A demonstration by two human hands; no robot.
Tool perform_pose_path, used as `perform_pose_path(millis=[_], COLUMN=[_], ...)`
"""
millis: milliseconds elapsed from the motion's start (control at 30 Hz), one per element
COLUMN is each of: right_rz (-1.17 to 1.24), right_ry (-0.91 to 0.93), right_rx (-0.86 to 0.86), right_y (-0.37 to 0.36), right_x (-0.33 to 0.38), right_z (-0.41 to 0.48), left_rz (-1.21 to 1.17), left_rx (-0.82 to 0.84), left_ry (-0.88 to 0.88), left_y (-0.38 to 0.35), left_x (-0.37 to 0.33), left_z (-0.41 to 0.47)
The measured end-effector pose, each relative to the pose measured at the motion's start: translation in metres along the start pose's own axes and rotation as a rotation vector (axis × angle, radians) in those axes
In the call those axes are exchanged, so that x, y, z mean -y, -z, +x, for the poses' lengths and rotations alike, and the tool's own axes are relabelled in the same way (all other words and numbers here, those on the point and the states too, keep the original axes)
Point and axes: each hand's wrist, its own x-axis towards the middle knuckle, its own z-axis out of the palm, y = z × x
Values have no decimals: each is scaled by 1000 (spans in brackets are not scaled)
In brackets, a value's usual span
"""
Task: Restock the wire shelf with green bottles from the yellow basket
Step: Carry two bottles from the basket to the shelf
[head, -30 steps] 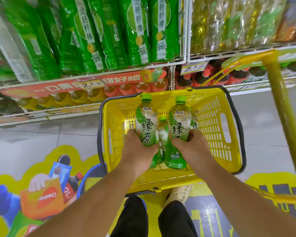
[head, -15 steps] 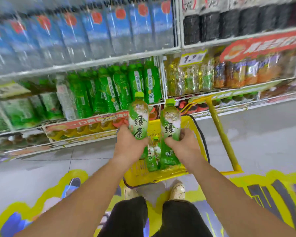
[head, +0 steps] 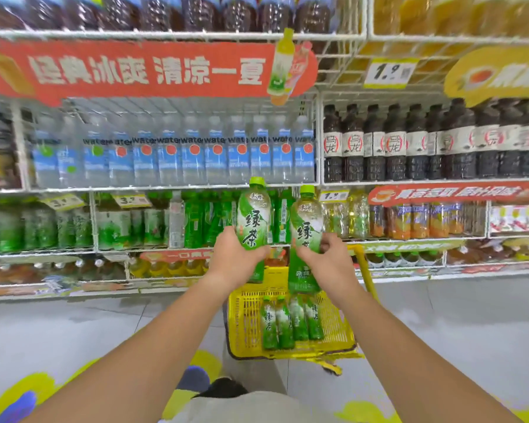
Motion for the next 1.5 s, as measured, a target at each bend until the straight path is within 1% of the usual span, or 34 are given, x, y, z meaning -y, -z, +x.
perform_pose_path(millis=[233,300,467,567,833,1000,1133,1367,1500], right_rz=[-79,-111,-149,-141,-195,-202,-213,-221,-232], right_ry=[174,216,286,333,493,555,600,639,652], right_rx=[101,142,267,364,574,688,766,819,840], right_y=[31,34,22,3,-63,-110,-154,-249,-315], right_x=[44,51,65,76,106,121,134,161,181], right_z=[-25,-34,-64,-92,-171,-217,-254,-318,-349], left_rz=[-79,-87,-86,-106,-121,-144,-170,-227,-209], left_rx=[-193,-264,-497,-603,-863,-1010,-1083,-1160,-1208], left_ry=[26,32,89,123,197,242,270,267,271], left_y=[7,8,27,48,116,161,203,291,350], left_x=[-43,-42,-35,-31,-7,17,46,106,134], left_z=[-73,-92,-145,-179,-264,-308,-337,-374,-388])
